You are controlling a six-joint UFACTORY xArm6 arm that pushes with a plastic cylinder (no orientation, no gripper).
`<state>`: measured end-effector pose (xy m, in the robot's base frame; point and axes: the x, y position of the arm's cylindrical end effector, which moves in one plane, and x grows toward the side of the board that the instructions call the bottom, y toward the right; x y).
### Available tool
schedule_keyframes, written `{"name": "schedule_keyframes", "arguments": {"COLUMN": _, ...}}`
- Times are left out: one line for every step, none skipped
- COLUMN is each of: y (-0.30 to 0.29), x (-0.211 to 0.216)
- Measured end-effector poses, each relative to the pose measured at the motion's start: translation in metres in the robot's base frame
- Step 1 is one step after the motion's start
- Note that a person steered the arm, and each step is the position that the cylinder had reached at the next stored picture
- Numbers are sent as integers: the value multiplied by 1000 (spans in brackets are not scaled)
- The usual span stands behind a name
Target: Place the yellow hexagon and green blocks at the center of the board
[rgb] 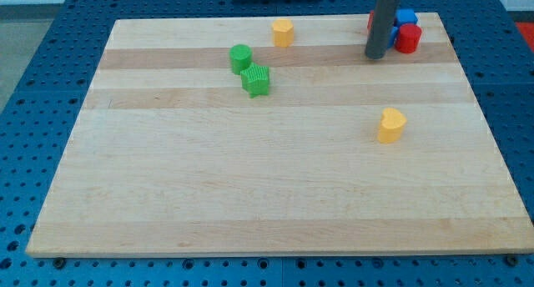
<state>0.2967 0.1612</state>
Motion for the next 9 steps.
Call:
{"name": "schedule_keyframes", "arguments": {"y": -27, "x": 17}}
{"name": "schedule_keyframes", "arguments": {"y": -58, "x": -4}}
{"name": "schedule_keyframes", "arguments": {"y": -80, "x": -41}}
{"name": "schedule_keyframes", "arguments": {"y": -82, "x": -77}}
{"name": "schedule_keyframes", "arguments": {"y": -114, "x": -88}}
{"name": "schedule_keyframes", "arguments": {"y": -149, "x": -76}}
{"name": "schedule_keyframes", "arguments": {"y": -159, "x": -50}}
{"name": "schedule_keyframes", "arguments": {"y": -165, "x": -8}}
{"name": "schedule_keyframes", "arguments": {"y": -168, "x": 26}}
